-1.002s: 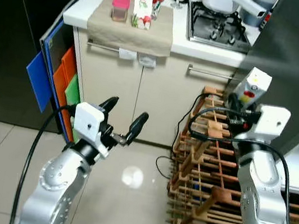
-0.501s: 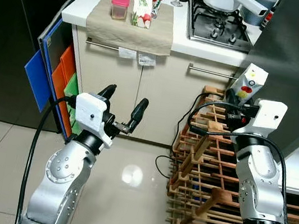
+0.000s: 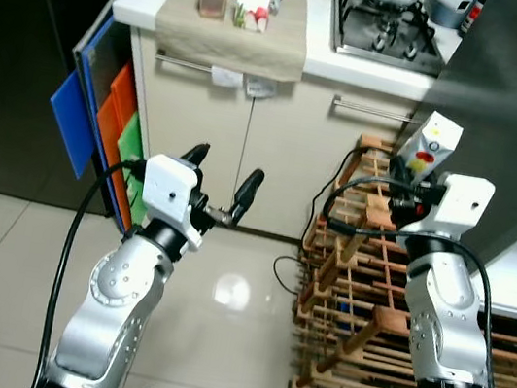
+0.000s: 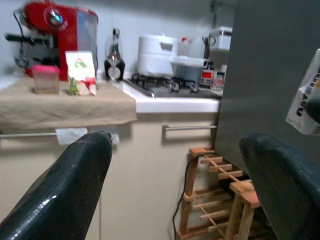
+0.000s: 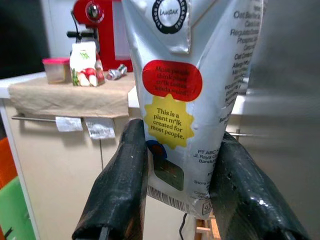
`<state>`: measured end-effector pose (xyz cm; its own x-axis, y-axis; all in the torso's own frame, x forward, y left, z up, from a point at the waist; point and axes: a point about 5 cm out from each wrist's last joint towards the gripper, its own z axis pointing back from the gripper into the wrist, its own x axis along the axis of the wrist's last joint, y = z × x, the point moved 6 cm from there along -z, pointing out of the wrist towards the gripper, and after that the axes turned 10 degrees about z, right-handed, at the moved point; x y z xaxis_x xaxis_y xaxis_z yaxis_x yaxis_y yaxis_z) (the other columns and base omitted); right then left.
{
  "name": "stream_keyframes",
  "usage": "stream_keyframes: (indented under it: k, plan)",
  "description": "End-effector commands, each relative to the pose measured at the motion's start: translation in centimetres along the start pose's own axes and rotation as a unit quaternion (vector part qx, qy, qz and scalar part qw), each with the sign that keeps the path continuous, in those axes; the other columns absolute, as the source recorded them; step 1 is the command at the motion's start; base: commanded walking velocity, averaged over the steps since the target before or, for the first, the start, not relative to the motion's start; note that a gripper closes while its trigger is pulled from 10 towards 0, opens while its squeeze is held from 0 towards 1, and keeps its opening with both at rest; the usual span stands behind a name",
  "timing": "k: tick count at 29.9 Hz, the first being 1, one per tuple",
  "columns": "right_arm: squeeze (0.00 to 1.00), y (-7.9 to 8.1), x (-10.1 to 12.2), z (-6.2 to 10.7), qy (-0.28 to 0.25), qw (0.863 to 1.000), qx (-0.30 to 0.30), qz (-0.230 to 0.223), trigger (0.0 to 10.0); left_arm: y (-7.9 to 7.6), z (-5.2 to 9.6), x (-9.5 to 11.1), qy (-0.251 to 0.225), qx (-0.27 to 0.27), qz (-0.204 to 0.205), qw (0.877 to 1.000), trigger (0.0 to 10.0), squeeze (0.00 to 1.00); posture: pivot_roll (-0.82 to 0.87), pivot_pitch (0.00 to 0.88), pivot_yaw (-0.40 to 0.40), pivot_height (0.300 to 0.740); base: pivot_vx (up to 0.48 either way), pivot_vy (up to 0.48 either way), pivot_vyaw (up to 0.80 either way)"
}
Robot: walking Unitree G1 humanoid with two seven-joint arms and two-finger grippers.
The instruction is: Restocking fridge
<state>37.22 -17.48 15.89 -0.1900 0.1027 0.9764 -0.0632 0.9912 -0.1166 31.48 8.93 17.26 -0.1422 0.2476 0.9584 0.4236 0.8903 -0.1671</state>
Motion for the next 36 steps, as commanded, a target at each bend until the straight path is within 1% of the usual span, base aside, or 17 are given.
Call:
stream_keyframes:
  k: [1,5,7,11,17,20,22,26,28,30,32,33,34,35,36]
  plan:
    - [0.0,-0.8,0.0,0.4,-0.003,1.0,-0.013,0.007,10.0,-0.2,-0.1,-0.1,0.003,-0.003,-0.001,1.0,10.0,0.0,-0.04,0.0,-0.036,0.74,0.0,0.0,0.0]
    - [0.0,-0.8,-0.1,0.5,-0.002,1.0,-0.013,0.009,10.0,-0.3,-0.3,0.0,0.003,-0.006,-0.005,1.0,10.0,0.0,-0.04,0.0,-0.035,0.74,0.0,0.0,0.0]
    - [0.0,-0.9,-0.2,0.6,0.0,1.0,-0.015,0.01,10.0,-0.4,-0.5,0.0,0.003,-0.013,-0.018,1.0,10.0,0.0,-0.05,0.0,-0.033,0.74,0.0,0.0,0.0]
    - [0.0,-1.0,-0.3,0.7,0.002,1.0,-0.017,0.011,10.0,-0.4,-0.5,0.0,0.001,-0.016,-0.018,1.0,10.0,0.0,-0.05,0.0,-0.031,0.74,0.0,-0.129,0.0]
    - [0.0,-1.5,-0.7,1.1,0.006,1.0,-0.024,0.017,10.0,0.1,-0.4,0.1,-0.003,-0.011,-0.013,1.0,10.0,0.0,-0.05,0.0,-0.028,0.74,0.0,-0.429,0.0]
    - [0.0,-1.8,-0.9,1.3,0.009,0.999,-0.027,0.02,10.0,0.0,-0.1,0.2,-0.007,-0.015,-0.004,1.0,10.0,0.0,-0.05,0.0,-0.027,0.74,0.0,-0.421,0.0]
    - [0.0,-2.0,-1.0,1.5,0.01,0.999,-0.027,0.022,10.0,-0.4,0.4,0.0,-0.004,-0.025,-0.008,1.0,10.0,0.0,-0.05,0.0,-0.027,0.74,0.0,-0.424,0.0]
    - [0.0,-2.1,-1.0,1.9,0.008,0.999,-0.021,0.026,10.0,-0.4,0.5,0.0,-0.004,-0.023,-0.005,1.0,10.0,0.0,-0.05,0.0,-0.032,0.74,0.194,-0.406,0.0]
    - [0.0,-1.9,-0.6,2.3,-0.002,1.0,-0.009,0.028,10.0,-0.4,0.4,0.1,-0.007,-0.021,-0.004,1.0,10.0,0.0,-0.05,0.0,-0.04,0.74,0.311,-0.163,0.0]
    - [0.0,-0.4,-0.1,3.4,-0.016,0.999,0.038,0.036,10.0,-0.3,0.3,0.3,-0.012,-0.02,-0.003,1.0,10.0,0.0,-0.05,0.0,-0.04,0.74,0.0,0.0,0.0]
    - [0.0,0.0,0.0,4.5,-0.018,0.998,0.057,0.034,10.0,-0.3,0.3,0.4,-0.014,-0.02,-0.003,1.0,10.0,0.0,-0.06,0.0,-0.046,0.74,0.0,0.0,0.0]
    - [0.0,-0.6,-0.5,4.9,-0.008,0.998,0.05,0.034,10.0,-0.3,0.2,0.4,-0.013,-0.021,-0.003,1.0,10.0,0.0,-0.06,0.0,-0.046,0.74,0.0,0.0,0.0]
    - [0.0,-1.9,-1.3,5.5,0.009,0.999,0.033,0.039,10.0,-0.3,0.1,0.4,-0.013,-0.021,-0.003,1.0,10.0,0.0,-0.06,0.0,-0.046,0.74,0.0,0.0,0.0]
    - [0.0,-4.0,-2.6,6.3,0.035,0.998,0.002,0.046,10.0,-0.2,0.0,0.3,-0.011,-0.021,-0.002,1.0,10.0,0.0,-0.06,0.0,-0.046,0.74,0.0,0.0,0.0]
    - [0.0,-4.7,-3.0,6.6,0.043,0.998,-0.009,0.049,10.0,-0.2,0.0,0.2,-0.009,-0.022,-0.002,1.0,10.0,0.0,-0.06,0.0,-0.046,0.74,0.0,0.0,0.0]
